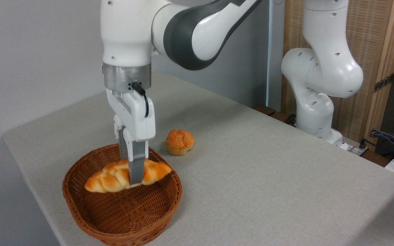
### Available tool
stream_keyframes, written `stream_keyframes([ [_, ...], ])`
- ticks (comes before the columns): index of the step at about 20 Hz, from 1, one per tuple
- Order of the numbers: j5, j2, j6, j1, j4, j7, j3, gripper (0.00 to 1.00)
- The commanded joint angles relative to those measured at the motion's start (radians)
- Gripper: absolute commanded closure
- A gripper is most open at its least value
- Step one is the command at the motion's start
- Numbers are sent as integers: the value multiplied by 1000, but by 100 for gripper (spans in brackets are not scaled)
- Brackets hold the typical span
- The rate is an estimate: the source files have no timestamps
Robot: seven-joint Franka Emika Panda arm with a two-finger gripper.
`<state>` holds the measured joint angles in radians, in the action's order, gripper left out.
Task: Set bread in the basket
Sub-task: 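Lift the braided roll and carry it over the wicker basket, then lower the braided roll into the basket and open the gripper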
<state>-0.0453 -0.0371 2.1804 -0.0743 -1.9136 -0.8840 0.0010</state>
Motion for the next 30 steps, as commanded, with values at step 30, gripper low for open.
stream_keyframes([
  [30,51,-8,-91,22,79,267,-33,0],
])
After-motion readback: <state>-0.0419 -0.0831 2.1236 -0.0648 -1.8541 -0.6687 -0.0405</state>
